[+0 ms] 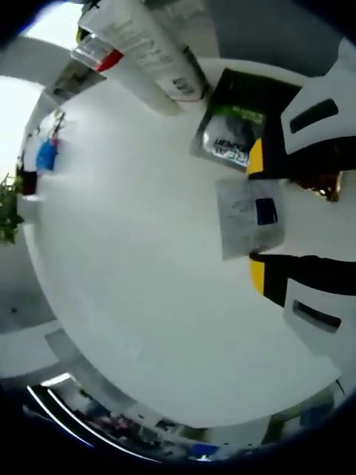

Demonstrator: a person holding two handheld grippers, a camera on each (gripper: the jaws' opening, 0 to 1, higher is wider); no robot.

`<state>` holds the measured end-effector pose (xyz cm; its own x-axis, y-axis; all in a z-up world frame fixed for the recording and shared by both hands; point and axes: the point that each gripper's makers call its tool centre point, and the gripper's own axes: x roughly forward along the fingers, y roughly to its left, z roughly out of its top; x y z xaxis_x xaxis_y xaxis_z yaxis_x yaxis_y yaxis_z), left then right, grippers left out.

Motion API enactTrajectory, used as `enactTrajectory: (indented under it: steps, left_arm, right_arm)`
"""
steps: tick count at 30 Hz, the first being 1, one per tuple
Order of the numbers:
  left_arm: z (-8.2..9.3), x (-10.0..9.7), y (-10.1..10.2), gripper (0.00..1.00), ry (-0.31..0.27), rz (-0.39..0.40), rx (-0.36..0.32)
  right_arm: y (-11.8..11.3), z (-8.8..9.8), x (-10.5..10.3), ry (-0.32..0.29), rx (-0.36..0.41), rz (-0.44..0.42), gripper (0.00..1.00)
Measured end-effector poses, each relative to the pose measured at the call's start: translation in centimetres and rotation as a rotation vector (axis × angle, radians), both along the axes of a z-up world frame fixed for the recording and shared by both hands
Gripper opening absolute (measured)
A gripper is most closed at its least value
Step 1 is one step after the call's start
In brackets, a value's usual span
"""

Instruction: Arrange the skincare products in the storage area until every visible bottle or jar stands upright without overlapping.

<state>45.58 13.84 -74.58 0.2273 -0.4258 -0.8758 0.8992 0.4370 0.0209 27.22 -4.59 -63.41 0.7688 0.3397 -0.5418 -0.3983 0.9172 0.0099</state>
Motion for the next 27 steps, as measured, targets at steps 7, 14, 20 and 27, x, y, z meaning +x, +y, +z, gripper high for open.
enactTrajectory:
  steps: [7,14,20,27]
  left_arm:
    - [1.5,-0.9,1.1,0.37,-0.028,0.015,-0.024]
    - [2.9,-1.9,2.3,0.37,-0.062,0.010,-0.031]
    - [4.2,-4.0,3.4,0.37,-0.085,0.009,-0.047]
    - [4.8,-6.6,4.7,0.37,-0.091,-0.003,-0.040]
  right_arm:
    - [0.5,-0.2,0.0,0.000,0.016,0.016,1.00]
    - [1.3,-0.3,0.1,0.008,0.003,0.046,1.00]
    - [1.8,0.1,0.3,-0.007,0.005,0.071,1.00]
    - [2.2,0.2,0.4,-0.005,-0.008,0.094,1.00]
